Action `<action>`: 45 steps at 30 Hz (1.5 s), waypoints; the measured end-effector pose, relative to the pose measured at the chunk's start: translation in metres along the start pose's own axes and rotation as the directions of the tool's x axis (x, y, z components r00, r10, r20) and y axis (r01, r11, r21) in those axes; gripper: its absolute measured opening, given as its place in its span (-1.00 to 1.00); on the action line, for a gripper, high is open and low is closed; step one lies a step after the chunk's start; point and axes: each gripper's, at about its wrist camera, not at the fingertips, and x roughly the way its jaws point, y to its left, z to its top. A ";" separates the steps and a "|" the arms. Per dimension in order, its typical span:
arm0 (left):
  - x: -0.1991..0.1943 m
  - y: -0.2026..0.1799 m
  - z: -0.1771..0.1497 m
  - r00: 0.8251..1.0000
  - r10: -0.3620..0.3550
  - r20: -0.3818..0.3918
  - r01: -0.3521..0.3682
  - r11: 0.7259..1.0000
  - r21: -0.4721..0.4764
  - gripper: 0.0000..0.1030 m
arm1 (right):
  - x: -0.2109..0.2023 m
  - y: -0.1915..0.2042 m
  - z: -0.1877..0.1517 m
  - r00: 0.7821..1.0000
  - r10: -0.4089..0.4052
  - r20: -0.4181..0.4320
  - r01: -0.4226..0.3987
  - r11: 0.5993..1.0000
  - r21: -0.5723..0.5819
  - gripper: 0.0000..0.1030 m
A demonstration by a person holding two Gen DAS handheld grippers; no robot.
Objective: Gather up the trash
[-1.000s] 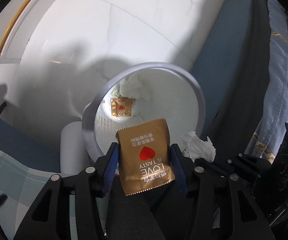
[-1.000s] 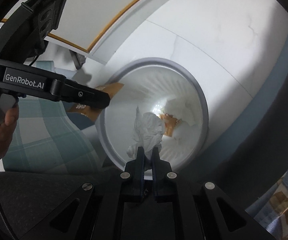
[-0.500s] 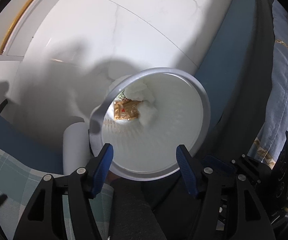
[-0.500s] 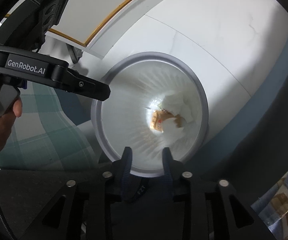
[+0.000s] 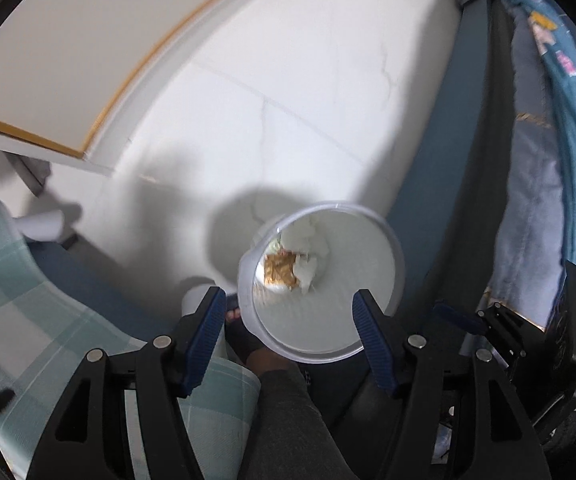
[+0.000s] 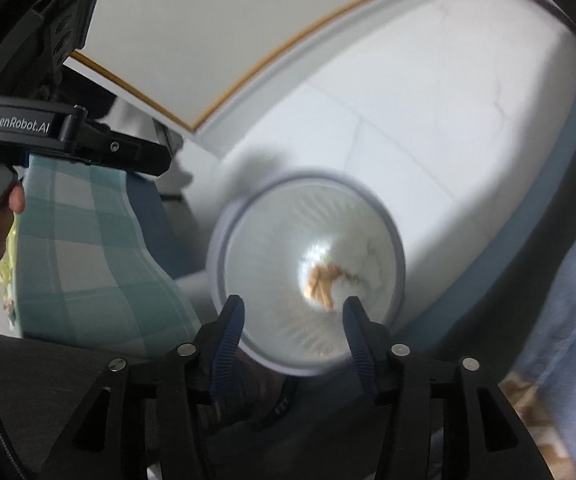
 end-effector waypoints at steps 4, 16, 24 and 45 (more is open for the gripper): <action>-0.041 -0.004 -0.017 0.988 0.048 0.144 -0.045 0.999 -0.024 0.19 | -0.032 0.008 0.005 0.995 0.014 0.100 -0.013 1.000 -0.020 0.12; -0.154 -0.009 -0.112 0.804 0.229 0.549 -0.119 0.966 -0.229 0.54 | -0.157 0.049 0.023 0.869 0.060 0.491 0.016 0.989 -0.149 0.19; -0.202 0.018 -0.176 0.664 0.312 0.679 -0.047 0.924 -0.379 0.61 | -0.203 0.105 0.019 0.787 0.142 0.600 0.015 0.968 -0.249 0.26; -0.267 0.139 -0.331 0.316 0.681 0.661 0.039 0.686 -0.726 0.93 | -0.228 0.325 -0.024 0.666 0.499 0.555 -0.014 0.752 -0.659 0.71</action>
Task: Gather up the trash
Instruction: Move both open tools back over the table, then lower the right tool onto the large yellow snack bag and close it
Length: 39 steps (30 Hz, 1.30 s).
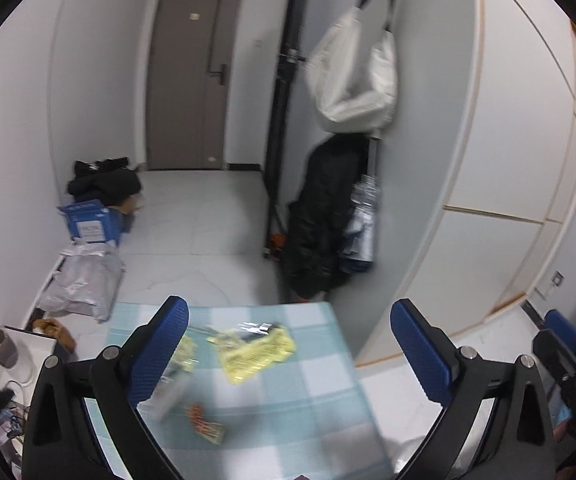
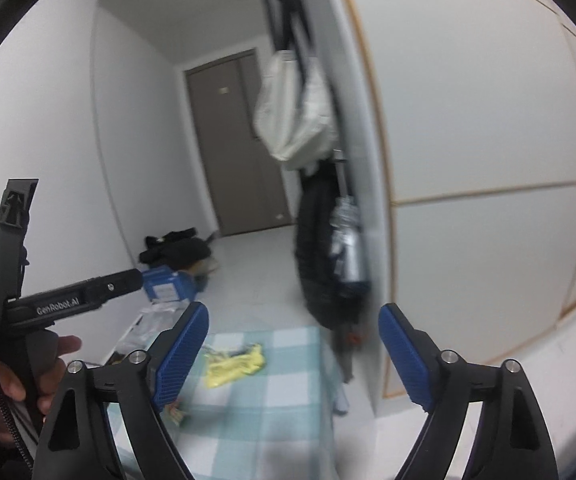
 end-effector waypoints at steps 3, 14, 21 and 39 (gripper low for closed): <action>-0.001 0.022 -0.002 0.999 0.039 0.016 -0.038 0.999 -0.027 0.94 | 0.014 0.027 0.002 0.999 0.052 0.000 -0.052 0.998 -0.039 0.75; -0.004 0.081 -0.028 0.988 0.144 0.048 -0.140 0.987 -0.079 0.97 | 0.074 0.084 -0.015 0.982 0.164 -0.089 -0.171 0.982 -0.084 0.88; 0.021 0.127 -0.045 0.991 0.122 -0.045 -0.128 0.980 -0.153 0.97 | 0.117 0.100 -0.042 0.962 0.178 -0.206 -0.201 0.975 -0.097 0.88; 0.052 0.179 -0.030 0.982 0.099 -0.163 -0.137 0.962 -0.237 0.97 | 0.276 0.101 -0.066 0.873 0.129 -0.470 -0.189 0.979 -0.082 0.88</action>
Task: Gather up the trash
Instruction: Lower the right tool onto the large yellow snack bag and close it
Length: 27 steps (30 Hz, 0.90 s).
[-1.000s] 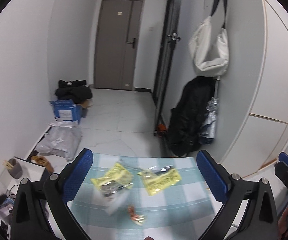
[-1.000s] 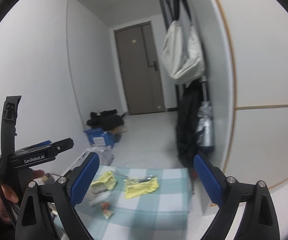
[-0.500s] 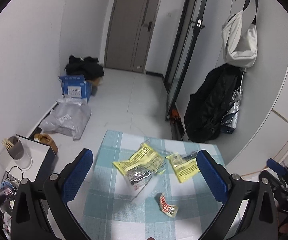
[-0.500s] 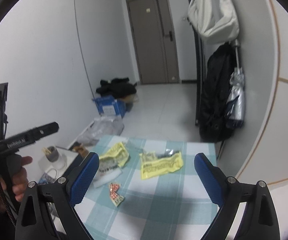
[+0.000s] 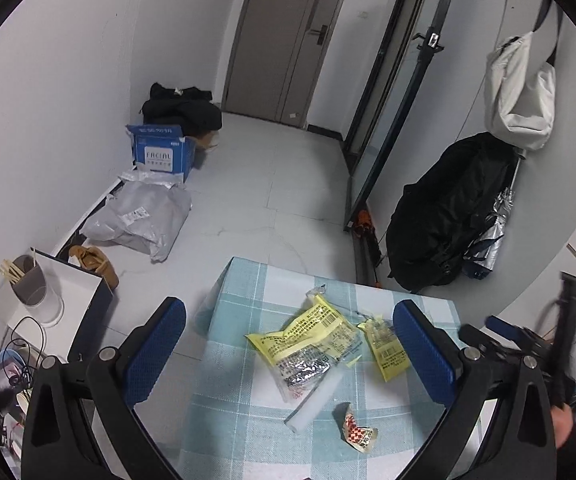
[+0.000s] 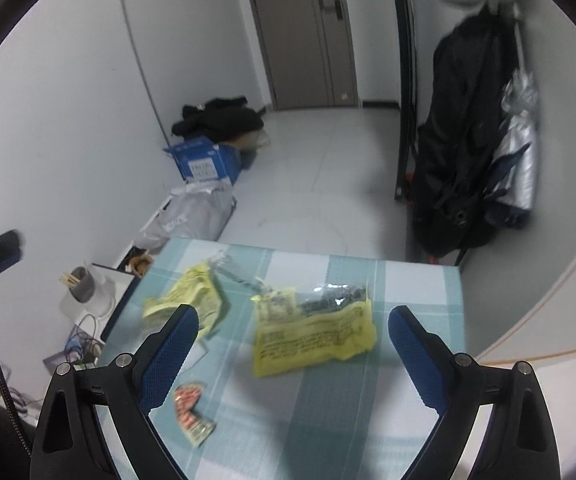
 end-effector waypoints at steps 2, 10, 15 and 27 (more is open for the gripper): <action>0.006 0.004 0.001 0.999 -0.024 -0.036 0.024 1.000 -0.017 0.97 | 0.020 -0.010 0.004 1.000 -0.006 -0.022 0.006 1.000 0.009 0.87; 0.031 0.013 0.004 0.993 -0.047 -0.112 0.041 0.998 -0.056 0.97 | 0.074 -0.055 -0.001 0.987 0.021 -0.159 -0.004 0.994 0.106 0.79; 0.041 0.013 0.003 0.988 -0.043 -0.146 0.033 0.997 -0.069 0.97 | 0.093 -0.063 -0.003 0.979 0.045 -0.199 -0.026 0.995 0.099 0.58; 0.047 0.019 0.008 0.989 -0.011 -0.148 0.001 0.997 -0.073 0.97 | 0.113 -0.053 -0.015 0.950 0.053 -0.308 -0.047 0.999 0.027 -0.53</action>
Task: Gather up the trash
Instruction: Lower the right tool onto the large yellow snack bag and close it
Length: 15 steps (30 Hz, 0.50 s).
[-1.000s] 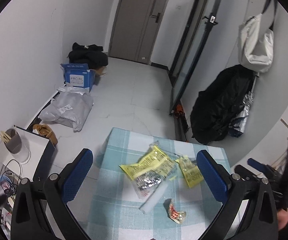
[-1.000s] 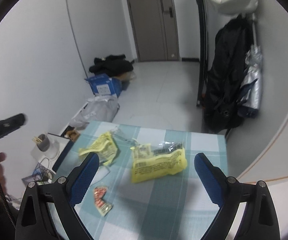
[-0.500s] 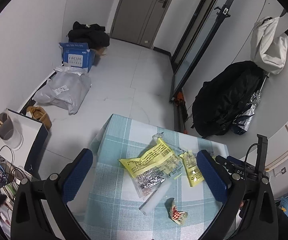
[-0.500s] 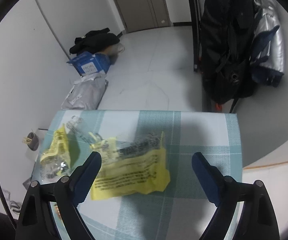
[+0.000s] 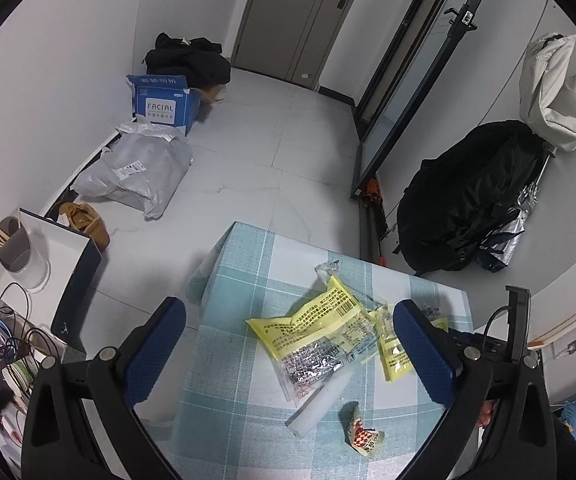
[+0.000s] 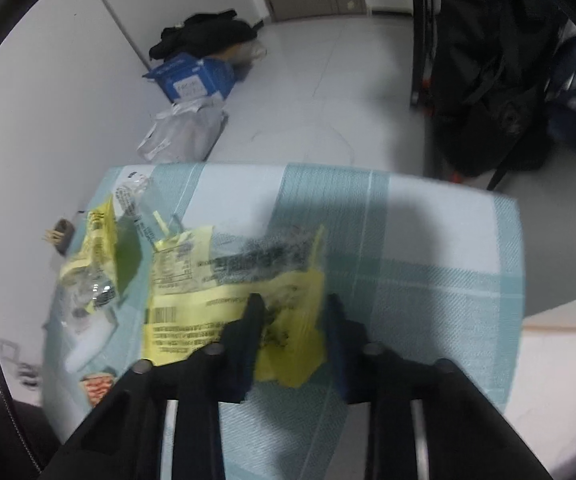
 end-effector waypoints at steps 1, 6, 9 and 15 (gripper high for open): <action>0.001 0.000 0.000 1.000 0.008 0.003 -0.008 1.000 0.001 0.97 | 0.000 0.001 -0.001 1.000 0.008 -0.007 -0.008 1.000 -0.001 -0.56; 0.004 0.004 0.001 0.999 0.032 -0.002 -0.032 0.999 -0.007 0.97 | -0.002 0.000 -0.003 1.000 0.008 -0.007 -0.008 1.000 0.003 -0.65; 0.008 0.004 0.001 0.999 0.032 -0.015 -0.033 0.999 -0.013 0.97 | -0.010 0.001 -0.002 1.000 0.013 0.023 -0.013 1.000 0.003 -0.70; 0.024 0.006 0.001 0.996 -0.022 -0.081 0.019 0.999 -0.041 0.97 | -0.029 -0.003 -0.002 0.997 0.016 0.079 -0.018 1.000 0.021 -0.75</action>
